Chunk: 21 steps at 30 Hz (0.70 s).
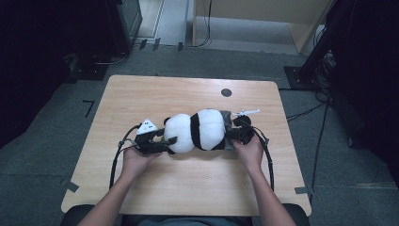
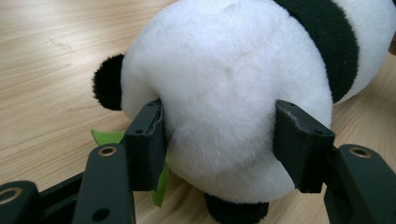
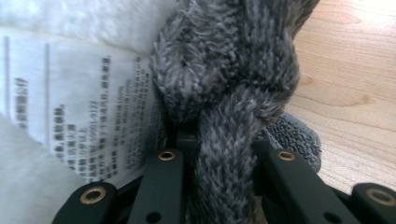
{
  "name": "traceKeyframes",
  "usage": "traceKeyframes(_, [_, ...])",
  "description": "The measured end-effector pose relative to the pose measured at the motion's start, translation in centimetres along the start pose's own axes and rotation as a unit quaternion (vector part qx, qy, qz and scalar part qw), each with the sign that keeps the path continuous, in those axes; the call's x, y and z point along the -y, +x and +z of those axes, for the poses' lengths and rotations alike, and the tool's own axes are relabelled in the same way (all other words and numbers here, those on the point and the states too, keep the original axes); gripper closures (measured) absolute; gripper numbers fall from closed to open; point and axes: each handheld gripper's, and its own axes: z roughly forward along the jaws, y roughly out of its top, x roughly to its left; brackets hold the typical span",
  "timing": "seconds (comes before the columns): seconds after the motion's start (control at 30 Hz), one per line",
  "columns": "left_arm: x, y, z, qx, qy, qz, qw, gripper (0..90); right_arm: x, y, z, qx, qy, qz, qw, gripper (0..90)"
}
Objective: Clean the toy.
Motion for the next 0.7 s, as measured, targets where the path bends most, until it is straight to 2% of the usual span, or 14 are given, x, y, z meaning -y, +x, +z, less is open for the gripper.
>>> traceKeyframes(0.13, [0.0,0.1,0.0,0.002,-0.002,-0.002,1.0000,38.6,0.0,-0.6,0.1,0.003,0.018,0.006,0.9998,75.0])
traceKeyframes(0.27, [0.1,0.1,-0.1,0.002,-0.003,0.003,1.0000,37.6,-0.2,-1.2,-0.8,0.011,0.011,0.012,0.9998,75.0])
traceKeyframes(0.5, [0.1,-0.1,-0.1,0.000,-0.004,0.004,1.0000,37.3,-0.7,-1.6,-3.9,0.031,-0.030,0.004,0.9991,74.9])
traceKeyframes(0.7, [0.0,-0.1,-0.1,-0.002,-0.004,0.002,1.0000,36.8,-1.9,-1.0,-6.5,0.018,-0.070,0.004,0.9974,74.7])
